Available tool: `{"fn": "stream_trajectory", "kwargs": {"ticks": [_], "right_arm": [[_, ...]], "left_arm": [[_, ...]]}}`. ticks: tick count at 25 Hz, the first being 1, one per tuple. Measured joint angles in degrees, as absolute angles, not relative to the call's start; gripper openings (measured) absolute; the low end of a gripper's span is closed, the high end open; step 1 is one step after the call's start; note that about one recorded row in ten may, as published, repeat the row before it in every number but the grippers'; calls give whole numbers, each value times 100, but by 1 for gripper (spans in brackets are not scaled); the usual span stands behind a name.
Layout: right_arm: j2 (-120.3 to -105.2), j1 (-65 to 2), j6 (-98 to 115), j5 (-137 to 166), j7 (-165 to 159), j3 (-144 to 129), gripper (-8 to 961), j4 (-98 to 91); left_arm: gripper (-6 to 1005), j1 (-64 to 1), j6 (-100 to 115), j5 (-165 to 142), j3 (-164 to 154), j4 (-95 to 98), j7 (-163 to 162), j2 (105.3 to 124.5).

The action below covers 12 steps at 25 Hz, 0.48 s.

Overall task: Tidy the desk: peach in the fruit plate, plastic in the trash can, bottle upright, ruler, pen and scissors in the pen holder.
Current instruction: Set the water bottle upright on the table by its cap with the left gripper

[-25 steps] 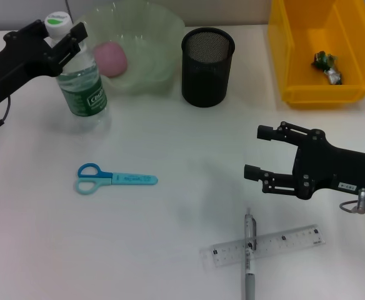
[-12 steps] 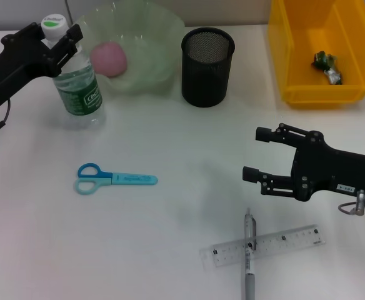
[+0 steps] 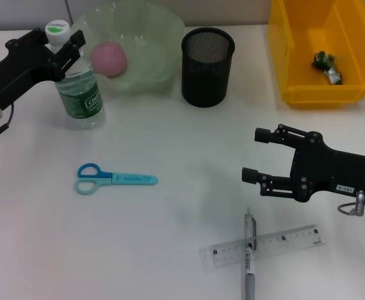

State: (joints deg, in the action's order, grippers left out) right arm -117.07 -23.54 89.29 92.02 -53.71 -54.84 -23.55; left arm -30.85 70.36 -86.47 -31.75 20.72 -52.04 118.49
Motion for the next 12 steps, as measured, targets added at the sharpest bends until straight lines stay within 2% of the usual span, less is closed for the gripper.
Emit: {"fn": "stream_trajectory", "kwargs": {"ticks": [12], "right_arm": [[-11716, -2384, 8923, 9255, -5371, -5457, 818, -2355]], "left_arm": [[442, -3094, 7002, -8671, -3204, 2066, -5203, 11847]]}}
